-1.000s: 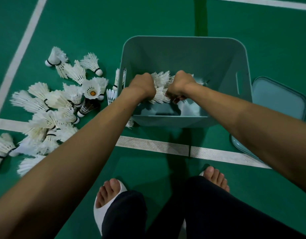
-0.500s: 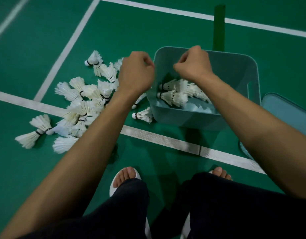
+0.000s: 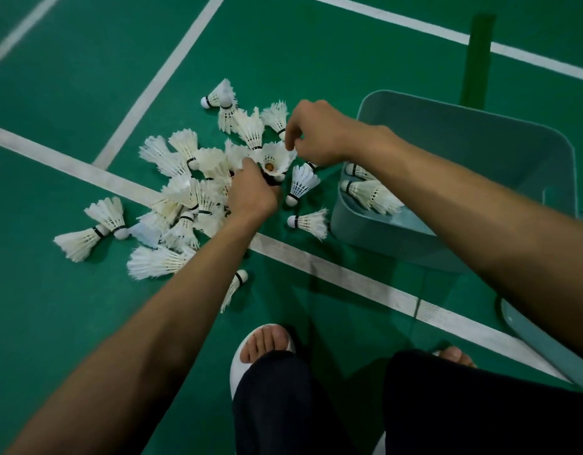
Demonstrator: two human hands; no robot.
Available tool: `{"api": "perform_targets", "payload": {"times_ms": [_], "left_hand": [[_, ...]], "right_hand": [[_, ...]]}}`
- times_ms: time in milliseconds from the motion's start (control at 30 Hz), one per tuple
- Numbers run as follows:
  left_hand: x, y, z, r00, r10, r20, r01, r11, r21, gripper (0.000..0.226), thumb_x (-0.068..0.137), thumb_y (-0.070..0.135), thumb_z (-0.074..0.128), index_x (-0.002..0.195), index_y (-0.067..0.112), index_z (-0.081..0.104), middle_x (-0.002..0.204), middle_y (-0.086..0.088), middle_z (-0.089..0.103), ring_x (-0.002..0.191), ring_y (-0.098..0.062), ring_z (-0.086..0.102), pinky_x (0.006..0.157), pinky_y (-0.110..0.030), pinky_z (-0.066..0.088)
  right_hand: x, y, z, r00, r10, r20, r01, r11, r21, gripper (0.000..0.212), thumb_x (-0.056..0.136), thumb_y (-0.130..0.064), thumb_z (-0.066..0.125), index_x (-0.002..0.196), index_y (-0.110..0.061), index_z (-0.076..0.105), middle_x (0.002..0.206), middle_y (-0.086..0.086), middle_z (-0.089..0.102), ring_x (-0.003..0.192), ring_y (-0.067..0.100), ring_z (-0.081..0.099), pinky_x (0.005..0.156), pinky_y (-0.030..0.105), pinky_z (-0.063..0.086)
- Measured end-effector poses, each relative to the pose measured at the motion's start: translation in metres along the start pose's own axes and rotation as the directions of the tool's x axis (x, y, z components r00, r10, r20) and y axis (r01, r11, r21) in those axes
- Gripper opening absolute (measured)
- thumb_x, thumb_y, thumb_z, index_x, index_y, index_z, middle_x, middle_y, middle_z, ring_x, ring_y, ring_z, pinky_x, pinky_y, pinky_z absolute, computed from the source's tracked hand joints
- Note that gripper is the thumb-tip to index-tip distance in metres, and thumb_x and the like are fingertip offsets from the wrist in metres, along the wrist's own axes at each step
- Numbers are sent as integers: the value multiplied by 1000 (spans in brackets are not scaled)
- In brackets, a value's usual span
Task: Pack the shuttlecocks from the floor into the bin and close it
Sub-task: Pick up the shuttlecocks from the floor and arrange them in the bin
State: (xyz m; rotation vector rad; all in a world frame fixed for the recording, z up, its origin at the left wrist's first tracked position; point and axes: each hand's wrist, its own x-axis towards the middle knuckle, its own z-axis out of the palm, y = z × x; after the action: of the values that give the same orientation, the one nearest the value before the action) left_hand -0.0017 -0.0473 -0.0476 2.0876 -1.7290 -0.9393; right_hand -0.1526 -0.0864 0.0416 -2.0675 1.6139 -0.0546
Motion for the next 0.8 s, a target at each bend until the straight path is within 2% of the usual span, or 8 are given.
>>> {"api": "perform_targets", "payload": {"times_ms": [167, 233, 300, 433, 533, 600, 667, 800], "left_hand": [[30, -8, 12, 980, 115, -164, -71, 965, 251, 80, 76, 11, 83, 142, 9, 38, 139, -16, 47, 122, -36, 47, 92, -42, 44], [46, -13, 17, 969, 195, -154, -130, 925, 357, 85, 73, 15, 84, 144, 16, 38, 141, -13, 49, 123, -35, 46, 95, -42, 43], [58, -18, 23, 963, 263, -54, -215, 876, 432, 82, 73, 30, 84, 143, 21, 42, 143, -9, 51, 128, -35, 42, 101, -44, 41], [63, -23, 24, 955, 295, 12, -286, 911, 296, 55, 84, 40, 79, 128, 23, 52, 128, -9, 64, 122, -33, 50, 98, -46, 46], [64, -27, 18, 950, 310, -48, -299, 941, 156, 45, 84, 49, 77, 113, 22, 57, 104, -2, 70, 95, -25, 63, 74, -35, 50], [62, -27, 10, 957, 281, -73, -282, 959, 6, 40, 81, 48, 78, 104, 23, 57, 92, 5, 67, 80, -20, 64, 58, -26, 42], [57, -26, 0, 956, 267, -123, -274, 961, -46, 44, 77, 46, 78, 105, 22, 53, 84, 3, 67, 72, -22, 65, 50, -26, 39], [46, -25, -18, 943, 233, -239, -265, 958, -108, 61, 75, 49, 69, 120, 15, 44, 75, -2, 67, 59, -21, 64, 49, -41, 51]], "right_hand": [[42, -4, -1, 963, 97, 252, -66, 990, -126, 50, 79, 8, 38, 122, 13, 62, 132, 35, 58, 120, 49, 59, 93, 64, 52], [59, -3, 5, 936, 123, 329, -80, 987, -140, 50, 83, 8, 38, 127, 14, 60, 136, 34, 55, 95, 47, 67, 72, 51, 57], [75, 0, 13, 916, 131, 379, -75, 985, -158, 44, 88, 6, 42, 127, 12, 62, 135, 32, 58, 71, 32, 59, 58, 39, 47], [97, 7, 30, 887, 167, 430, -135, 985, -105, 29, 92, 0, 55, 118, 7, 67, 117, 23, 66, 69, 24, 49, 59, 36, 48], [101, 9, 32, 892, 153, 424, -161, 987, -18, 31, 91, -3, 57, 119, 6, 69, 121, 21, 67, 76, 21, 51, 66, 38, 53], [98, 8, 31, 907, 130, 400, -166, 985, 55, 29, 91, -3, 60, 117, 3, 71, 128, 22, 66, 73, 19, 51, 63, 34, 48], [94, 7, 28, 933, 110, 343, -175, 970, 165, 25, 91, -1, 63, 113, 5, 73, 124, 25, 68, 75, 21, 53, 66, 34, 49], [83, 2, 19, 973, 140, 182, -201, 903, 380, 23, 90, 1, 66, 110, 12, 72, 84, 18, 66, 67, 21, 59, 66, 35, 54]]}}
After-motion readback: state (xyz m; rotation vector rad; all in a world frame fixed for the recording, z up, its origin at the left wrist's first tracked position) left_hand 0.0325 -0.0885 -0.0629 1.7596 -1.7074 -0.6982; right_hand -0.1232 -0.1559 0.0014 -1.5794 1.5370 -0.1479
